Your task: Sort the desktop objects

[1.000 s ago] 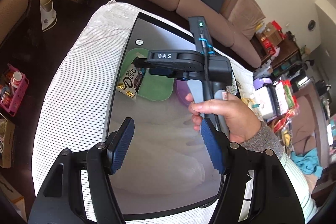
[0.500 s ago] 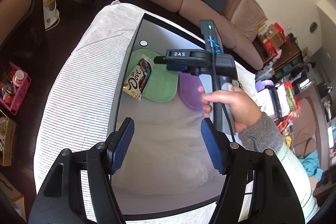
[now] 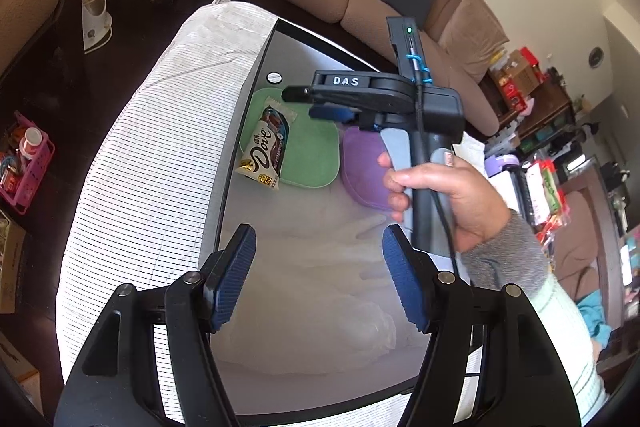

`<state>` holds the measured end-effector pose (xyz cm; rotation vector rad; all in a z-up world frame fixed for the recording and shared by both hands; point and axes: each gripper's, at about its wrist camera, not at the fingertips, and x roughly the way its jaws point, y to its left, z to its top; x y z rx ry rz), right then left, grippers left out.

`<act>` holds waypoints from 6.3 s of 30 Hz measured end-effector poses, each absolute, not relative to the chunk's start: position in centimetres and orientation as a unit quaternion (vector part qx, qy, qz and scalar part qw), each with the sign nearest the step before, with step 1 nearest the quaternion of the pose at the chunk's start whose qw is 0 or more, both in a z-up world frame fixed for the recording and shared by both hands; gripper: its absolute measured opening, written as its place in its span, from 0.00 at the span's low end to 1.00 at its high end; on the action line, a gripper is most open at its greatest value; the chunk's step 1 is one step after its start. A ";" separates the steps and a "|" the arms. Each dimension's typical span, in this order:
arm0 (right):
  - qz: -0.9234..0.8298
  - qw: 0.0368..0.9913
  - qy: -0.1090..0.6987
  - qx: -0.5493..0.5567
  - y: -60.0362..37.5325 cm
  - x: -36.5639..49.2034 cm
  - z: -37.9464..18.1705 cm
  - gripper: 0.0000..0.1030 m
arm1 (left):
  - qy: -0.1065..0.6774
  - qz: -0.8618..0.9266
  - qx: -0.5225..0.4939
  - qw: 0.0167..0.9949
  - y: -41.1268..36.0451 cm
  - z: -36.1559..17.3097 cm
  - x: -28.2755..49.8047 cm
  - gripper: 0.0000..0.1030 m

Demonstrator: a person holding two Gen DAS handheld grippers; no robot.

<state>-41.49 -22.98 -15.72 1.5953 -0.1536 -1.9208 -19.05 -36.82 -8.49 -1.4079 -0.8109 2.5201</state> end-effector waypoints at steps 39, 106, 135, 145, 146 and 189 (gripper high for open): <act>-0.699 0.386 0.253 0.546 -28.5 -29.4 -14.8 0.60 | -0.263 0.847 -0.457 0.071 -37.3 -7.8 -17.2 0.64; -0.846 0.213 -0.142 0.467 24.2 -17.7 -7.0 1.00 | -0.044 0.841 -0.540 0.004 1.3 -18.3 -18.7 0.61; -0.785 0.263 -0.230 0.511 21.3 -18.2 -10.6 1.00 | -0.020 0.842 -0.533 0.077 2.8 -17.3 -18.3 0.42; -0.740 0.269 -0.310 0.532 22.5 -18.9 -12.9 1.00 | -0.195 0.749 -0.568 0.278 4.9 -15.6 -17.4 0.26; -0.730 0.263 -0.324 0.542 22.8 -19.0 -13.6 1.00 | -0.198 0.742 -0.571 0.289 5.3 -15.6 -17.3 0.26; -0.652 0.288 -0.428 0.556 24.5 -19.1 -21.0 0.39 | -0.357 0.750 -0.520 0.198 -2.6 -14.1 -17.9 0.81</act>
